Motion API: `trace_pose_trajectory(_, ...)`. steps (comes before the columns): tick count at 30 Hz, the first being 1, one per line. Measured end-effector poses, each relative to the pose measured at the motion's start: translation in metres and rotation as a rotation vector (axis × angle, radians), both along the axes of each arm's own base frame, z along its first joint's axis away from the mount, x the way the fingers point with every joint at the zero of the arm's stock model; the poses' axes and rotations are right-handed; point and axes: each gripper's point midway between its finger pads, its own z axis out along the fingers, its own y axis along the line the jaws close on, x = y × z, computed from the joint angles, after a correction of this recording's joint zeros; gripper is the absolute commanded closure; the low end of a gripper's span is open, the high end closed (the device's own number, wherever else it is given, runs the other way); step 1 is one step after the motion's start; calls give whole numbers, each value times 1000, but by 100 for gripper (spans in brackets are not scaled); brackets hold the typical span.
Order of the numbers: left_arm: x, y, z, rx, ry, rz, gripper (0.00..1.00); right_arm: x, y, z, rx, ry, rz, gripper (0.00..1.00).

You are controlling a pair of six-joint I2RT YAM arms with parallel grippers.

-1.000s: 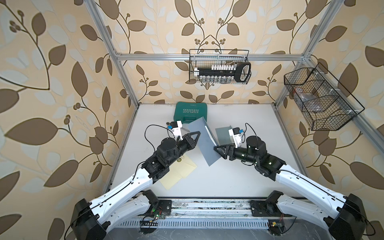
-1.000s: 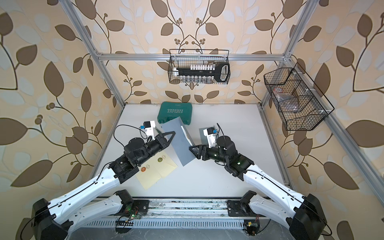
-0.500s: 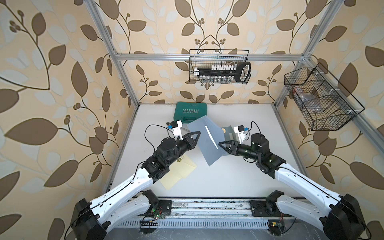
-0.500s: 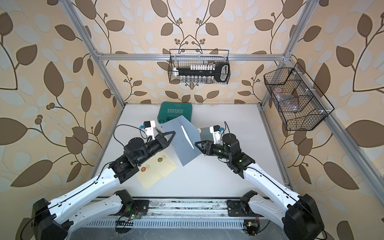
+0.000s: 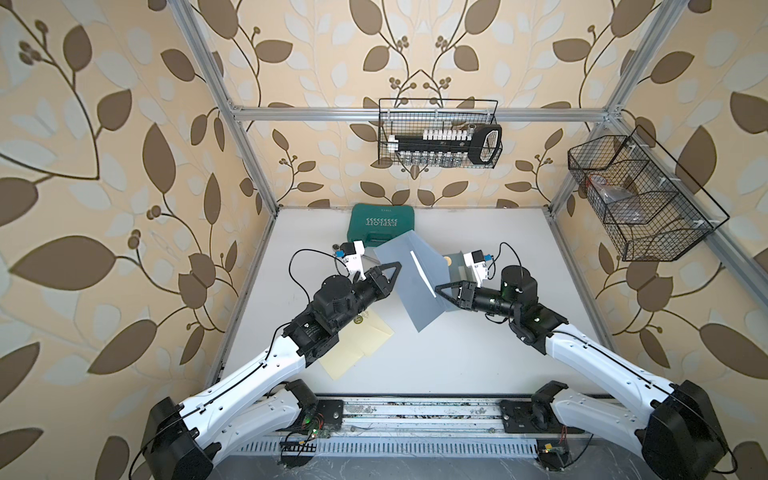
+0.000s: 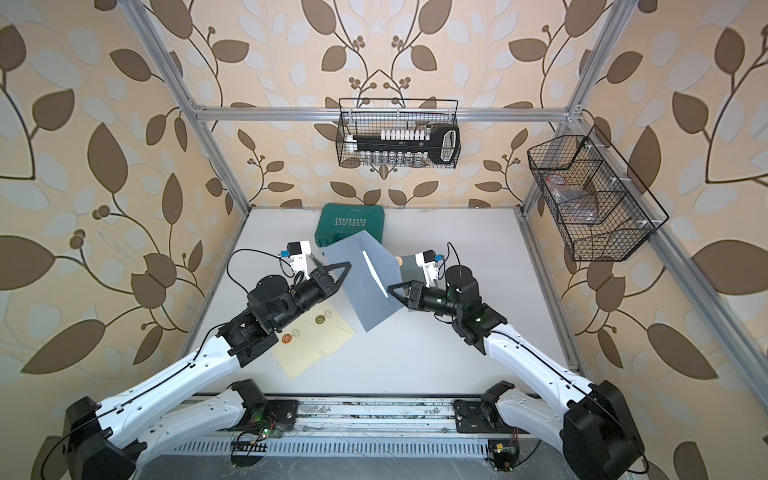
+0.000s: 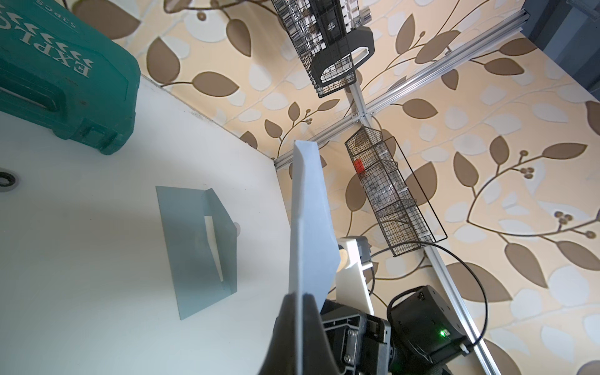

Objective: Open the envelope
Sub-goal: Place the envelope at the center of the board.

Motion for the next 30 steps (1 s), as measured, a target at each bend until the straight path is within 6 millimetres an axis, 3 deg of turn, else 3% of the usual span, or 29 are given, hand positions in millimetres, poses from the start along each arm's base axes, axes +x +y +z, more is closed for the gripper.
trace_pose_trajectory(9, 0, 1, -4, 12, 14, 6, 100, -2, -2, 3, -4, -23, 17, 96)
trace_pose_trajectory(14, 0, 3, -10, 27, 34, 15, 100, -6, -4, 7, -15, -50, 26, 99)
trace_pose_trajectory(22, 3, 7, -31, 69, 105, 45, 51, -8, -7, 5, -32, -51, 18, 100)
trace_pose_trajectory(25, 5, 12, -46, 102, 154, 77, 47, -7, -13, 4, -53, -58, -7, 100)
trace_pose_trajectory(27, 6, 16, -53, 118, 182, 97, 36, -5, -18, 2, -74, -57, -35, 100)
trace_pose_trajectory(30, 6, 22, -64, 145, 217, 129, 34, -2, -29, -1, -109, -59, -87, 100)
